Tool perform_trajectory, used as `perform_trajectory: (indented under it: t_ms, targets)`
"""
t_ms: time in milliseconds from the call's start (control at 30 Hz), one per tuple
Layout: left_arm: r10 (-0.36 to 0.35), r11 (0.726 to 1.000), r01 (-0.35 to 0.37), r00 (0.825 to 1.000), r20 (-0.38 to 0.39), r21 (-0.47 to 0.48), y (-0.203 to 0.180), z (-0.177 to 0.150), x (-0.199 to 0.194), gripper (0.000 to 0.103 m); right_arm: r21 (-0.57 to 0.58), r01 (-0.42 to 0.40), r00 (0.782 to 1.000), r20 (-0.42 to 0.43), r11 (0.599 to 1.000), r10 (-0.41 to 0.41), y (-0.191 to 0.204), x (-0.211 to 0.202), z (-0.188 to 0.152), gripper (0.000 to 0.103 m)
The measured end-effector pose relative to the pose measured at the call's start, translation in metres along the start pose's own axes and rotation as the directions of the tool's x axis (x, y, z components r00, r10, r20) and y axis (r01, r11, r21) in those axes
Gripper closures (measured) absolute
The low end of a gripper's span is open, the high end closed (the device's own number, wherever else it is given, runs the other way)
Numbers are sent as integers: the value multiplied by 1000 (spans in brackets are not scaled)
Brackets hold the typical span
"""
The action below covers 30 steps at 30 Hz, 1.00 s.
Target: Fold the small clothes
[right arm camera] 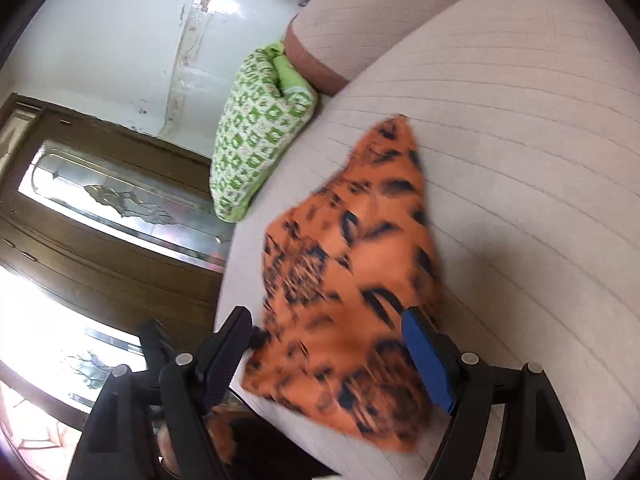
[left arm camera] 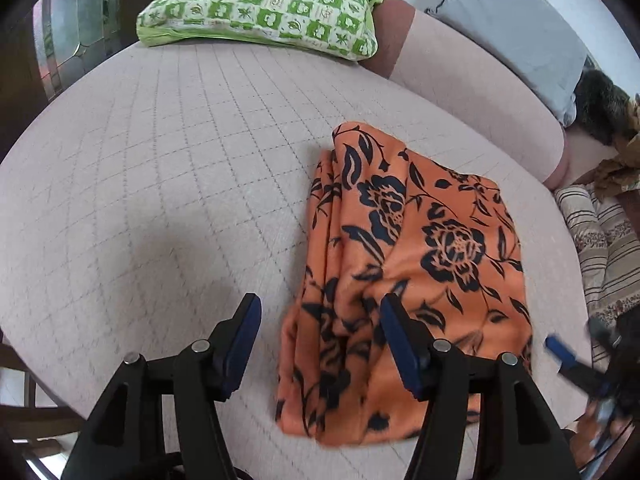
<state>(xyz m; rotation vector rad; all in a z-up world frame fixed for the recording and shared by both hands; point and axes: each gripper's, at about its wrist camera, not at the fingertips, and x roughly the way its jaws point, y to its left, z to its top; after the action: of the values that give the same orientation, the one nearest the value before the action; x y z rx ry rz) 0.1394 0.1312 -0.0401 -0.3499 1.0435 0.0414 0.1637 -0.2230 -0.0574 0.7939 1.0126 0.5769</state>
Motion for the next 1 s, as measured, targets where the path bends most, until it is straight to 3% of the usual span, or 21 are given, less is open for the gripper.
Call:
perform_trajectory:
  t_ms: [200, 367, 533, 600, 700, 833, 900, 1000]
  targets:
    - [20, 1000, -20, 1000, 6, 15, 2, -20, -16, 40, 30, 72, 997, -25, 997, -72, -19, -12, -40, 23]
    - [18, 1000, -18, 1000, 16, 3, 6, -30, -29, 40, -117, 119, 993, 23, 986, -117, 24, -17, -44, 23]
    - [15, 1000, -15, 999, 35, -1, 11, -36, -42, 40, -245, 124, 992, 21, 962, -122, 64, 8, -32, 21]
    - [16, 1000, -15, 999, 34, -10, 14, -38, -44, 37, -225, 99, 994, -31, 969, -109, 60, 33, -22, 16]
    - [25, 1000, -25, 1000, 19, -7, 19, -42, -45, 37, -107, 126, 981, -135, 986, -140, 29, 72, -14, 16]
    - [11, 1000, -12, 998, 56, 26, 23, -45, -51, 30, -134, 33, 999, -21, 990, -37, 46, 30, -20, 15]
    - [-28, 998, 25, 998, 65, 50, 22, -35, -47, 27, -147, 52, 998, 30, 988, -49, 45, 8, -20, 15]
    - [-79, 996, 76, 994, 69, 56, 18, -13, -30, 25, -79, 107, 993, 54, 991, -103, 17, -7, -9, 15]
